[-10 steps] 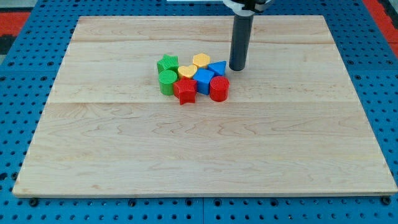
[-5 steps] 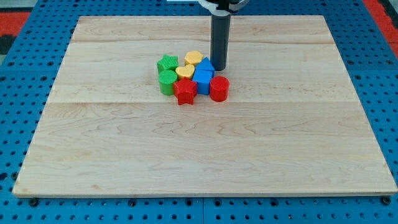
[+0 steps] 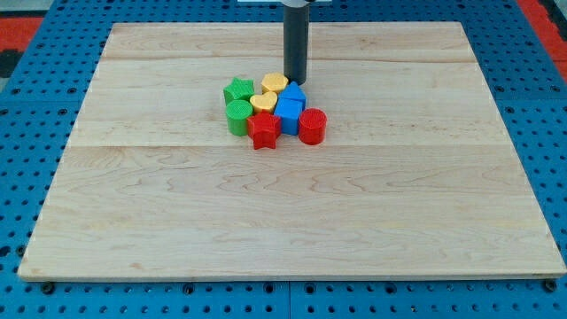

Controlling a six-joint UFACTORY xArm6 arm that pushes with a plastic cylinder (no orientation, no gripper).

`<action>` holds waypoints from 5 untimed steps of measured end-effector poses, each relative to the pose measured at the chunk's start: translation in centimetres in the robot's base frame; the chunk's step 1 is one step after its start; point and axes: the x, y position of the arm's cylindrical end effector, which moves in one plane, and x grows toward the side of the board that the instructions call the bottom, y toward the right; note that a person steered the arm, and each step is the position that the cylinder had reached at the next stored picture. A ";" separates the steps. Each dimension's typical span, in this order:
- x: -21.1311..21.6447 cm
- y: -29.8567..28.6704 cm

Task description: Adjust the hexagon and the triangle into the group

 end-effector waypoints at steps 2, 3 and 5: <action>0.6 -0.1; 0.6 -0.1; 0.4 0.1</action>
